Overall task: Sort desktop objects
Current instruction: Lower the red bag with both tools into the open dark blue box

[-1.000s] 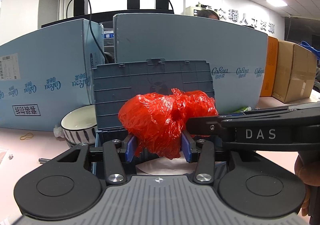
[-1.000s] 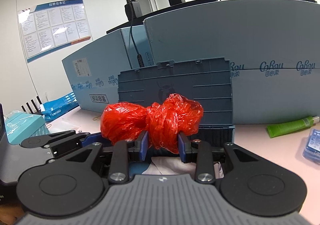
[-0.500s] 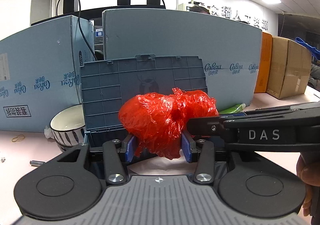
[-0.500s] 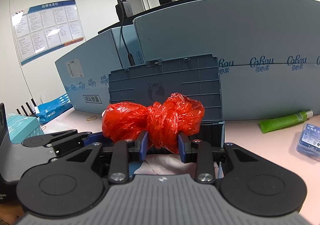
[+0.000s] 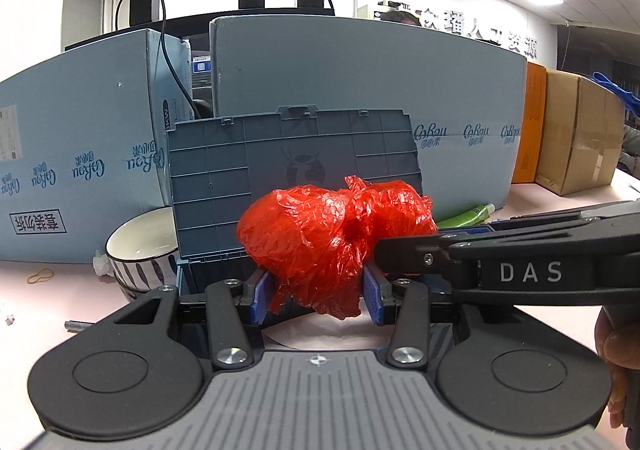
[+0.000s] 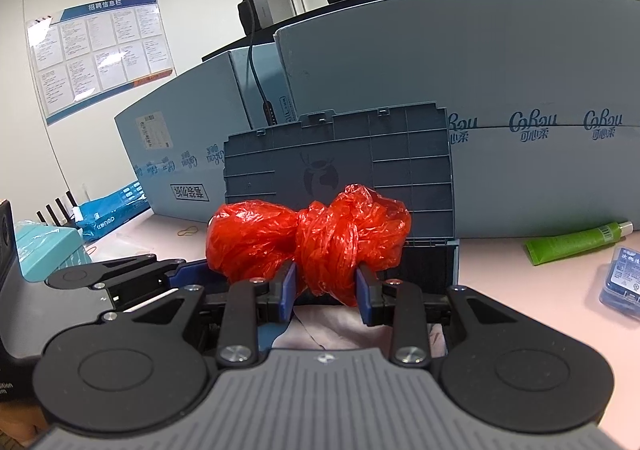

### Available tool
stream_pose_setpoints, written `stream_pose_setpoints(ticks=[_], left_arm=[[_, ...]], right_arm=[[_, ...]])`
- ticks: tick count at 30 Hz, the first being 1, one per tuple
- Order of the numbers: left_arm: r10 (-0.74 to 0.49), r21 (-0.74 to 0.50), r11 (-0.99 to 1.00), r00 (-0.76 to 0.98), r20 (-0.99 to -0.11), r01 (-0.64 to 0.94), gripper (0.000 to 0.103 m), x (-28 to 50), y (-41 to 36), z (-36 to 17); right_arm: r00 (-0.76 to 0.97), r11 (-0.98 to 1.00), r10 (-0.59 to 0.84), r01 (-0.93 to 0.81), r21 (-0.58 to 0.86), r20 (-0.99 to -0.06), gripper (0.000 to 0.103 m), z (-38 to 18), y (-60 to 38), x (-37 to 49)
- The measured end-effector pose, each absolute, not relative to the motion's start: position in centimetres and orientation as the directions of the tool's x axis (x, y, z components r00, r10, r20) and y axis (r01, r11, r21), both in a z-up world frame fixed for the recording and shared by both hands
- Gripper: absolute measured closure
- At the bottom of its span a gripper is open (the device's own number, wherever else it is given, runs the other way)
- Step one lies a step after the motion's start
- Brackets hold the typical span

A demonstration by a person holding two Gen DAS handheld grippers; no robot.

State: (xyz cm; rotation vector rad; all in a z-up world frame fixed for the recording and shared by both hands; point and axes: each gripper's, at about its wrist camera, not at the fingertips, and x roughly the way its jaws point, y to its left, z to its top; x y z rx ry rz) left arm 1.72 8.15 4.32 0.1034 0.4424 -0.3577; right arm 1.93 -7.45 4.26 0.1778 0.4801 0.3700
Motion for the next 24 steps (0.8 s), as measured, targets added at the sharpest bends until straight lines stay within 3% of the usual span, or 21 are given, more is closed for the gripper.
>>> stream_pose_setpoints(ticks=[24], left_arm=[[-0.311,0.014,0.934,0.832,-0.46,0.357,0.062,1.92,8.58,3.86]], right_arm=[[0.805,0.914,0.399,-0.315,0.255,-0.44,0.068,3.84,-7.08,2.17]])
